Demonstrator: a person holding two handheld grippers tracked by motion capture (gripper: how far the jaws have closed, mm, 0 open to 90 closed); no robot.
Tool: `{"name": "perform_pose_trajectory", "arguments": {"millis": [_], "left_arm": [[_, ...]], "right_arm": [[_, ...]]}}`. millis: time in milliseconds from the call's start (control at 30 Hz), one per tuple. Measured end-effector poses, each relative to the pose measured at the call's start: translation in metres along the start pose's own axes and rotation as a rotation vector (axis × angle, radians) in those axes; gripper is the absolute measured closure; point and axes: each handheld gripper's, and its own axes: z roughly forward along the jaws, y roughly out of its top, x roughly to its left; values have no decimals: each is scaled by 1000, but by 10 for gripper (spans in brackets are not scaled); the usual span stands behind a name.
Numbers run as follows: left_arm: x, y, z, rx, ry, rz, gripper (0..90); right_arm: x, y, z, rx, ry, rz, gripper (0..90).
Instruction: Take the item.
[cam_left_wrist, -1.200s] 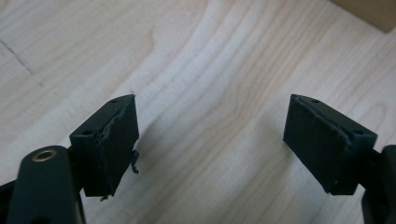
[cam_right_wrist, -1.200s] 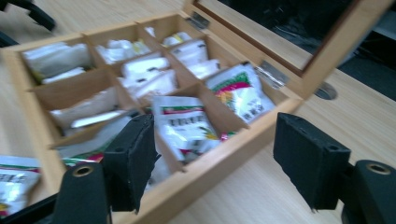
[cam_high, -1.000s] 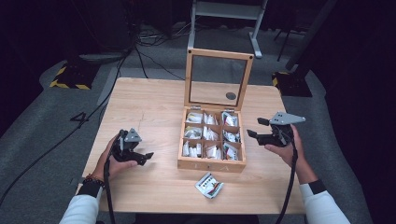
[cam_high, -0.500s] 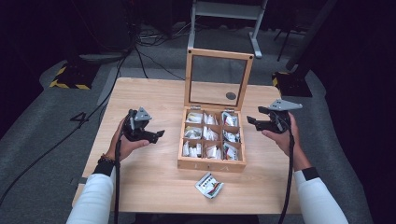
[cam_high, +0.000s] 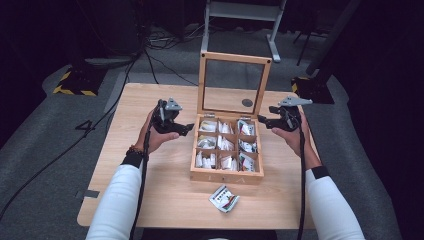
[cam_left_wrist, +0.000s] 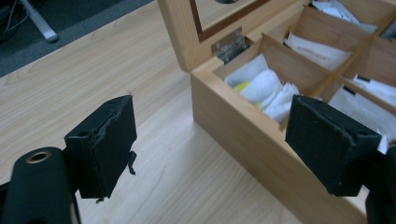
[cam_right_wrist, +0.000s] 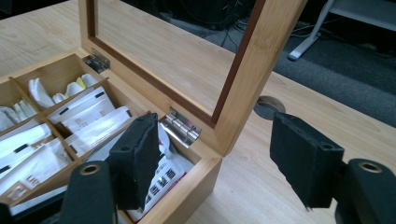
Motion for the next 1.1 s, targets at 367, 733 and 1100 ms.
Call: {"name": "perform_pose_trajectory", "arguments": {"millis": [367, 733, 1100], "left_arm": [[3, 37, 32, -11, 23, -26, 177], [8, 54, 55, 38, 62, -52, 189], [8, 54, 69, 52, 76, -75, 264]], "right_arm": [[-11, 9, 25, 43, -6, 47, 322], [-12, 13, 43, 73, -12, 93, 326], [-15, 13, 52, 129, -38, 122, 362]]}}
